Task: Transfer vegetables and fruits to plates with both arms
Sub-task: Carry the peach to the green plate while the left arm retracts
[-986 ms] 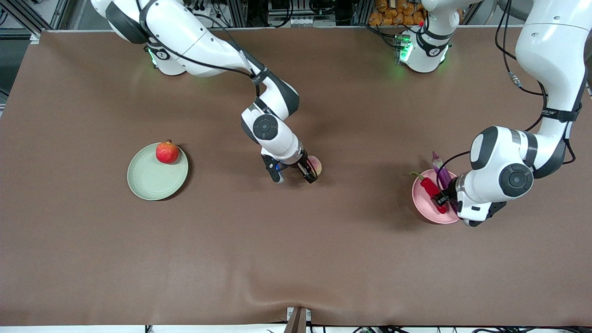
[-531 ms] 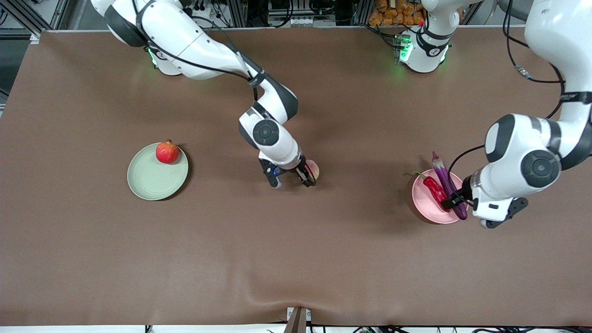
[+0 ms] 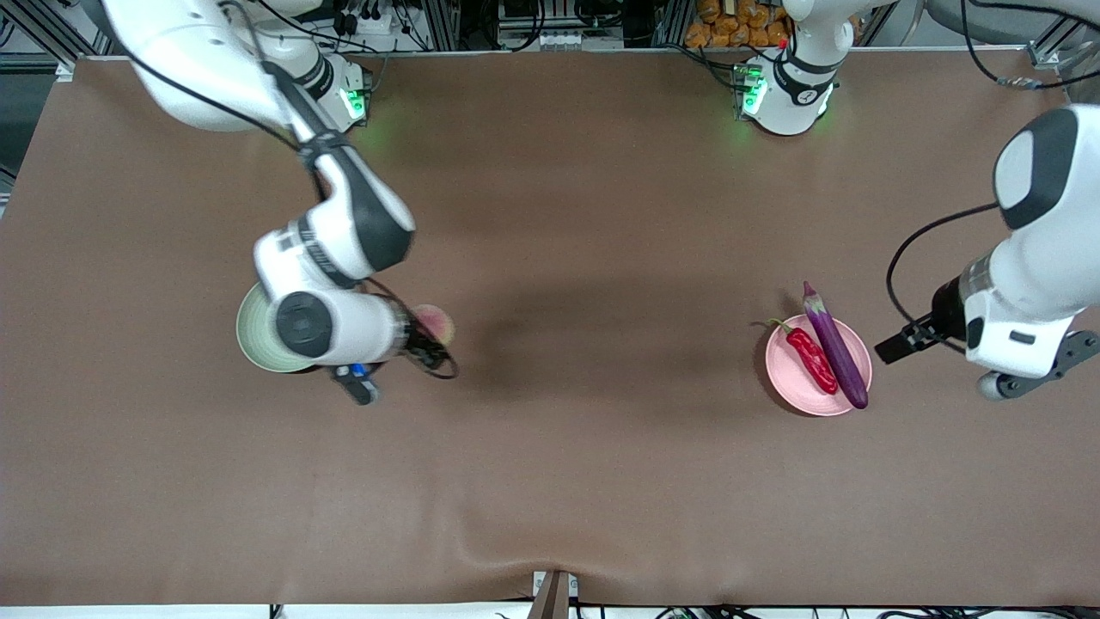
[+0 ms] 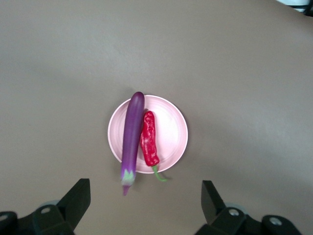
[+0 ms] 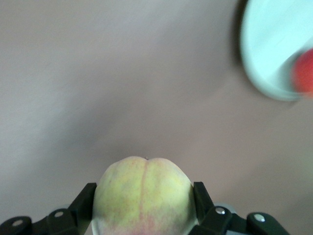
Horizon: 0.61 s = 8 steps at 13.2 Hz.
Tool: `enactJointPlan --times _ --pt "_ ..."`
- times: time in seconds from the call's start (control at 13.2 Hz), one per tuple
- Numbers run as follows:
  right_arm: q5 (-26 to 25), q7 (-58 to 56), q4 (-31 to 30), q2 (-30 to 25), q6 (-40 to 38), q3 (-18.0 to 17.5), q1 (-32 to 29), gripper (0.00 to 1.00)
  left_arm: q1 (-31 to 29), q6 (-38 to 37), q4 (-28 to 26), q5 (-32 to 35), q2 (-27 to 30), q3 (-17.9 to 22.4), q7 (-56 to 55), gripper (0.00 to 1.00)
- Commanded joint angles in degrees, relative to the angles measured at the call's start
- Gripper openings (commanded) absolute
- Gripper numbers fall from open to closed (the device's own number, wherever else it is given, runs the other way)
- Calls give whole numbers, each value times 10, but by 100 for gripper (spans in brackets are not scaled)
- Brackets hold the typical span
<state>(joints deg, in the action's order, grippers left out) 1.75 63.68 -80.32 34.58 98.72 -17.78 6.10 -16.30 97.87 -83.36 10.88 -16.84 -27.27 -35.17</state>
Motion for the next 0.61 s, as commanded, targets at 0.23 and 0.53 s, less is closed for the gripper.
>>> enactJointPlan --times 0.23,0.53 --pt "-14 -276 -200 -103 22 5 -145 0 -22 -91 -6 -11 105 5 111 100" --pt "-15 -376 -278 -103 138 66 -152 0 -67 -95 -7 -46 119 7 241 100"
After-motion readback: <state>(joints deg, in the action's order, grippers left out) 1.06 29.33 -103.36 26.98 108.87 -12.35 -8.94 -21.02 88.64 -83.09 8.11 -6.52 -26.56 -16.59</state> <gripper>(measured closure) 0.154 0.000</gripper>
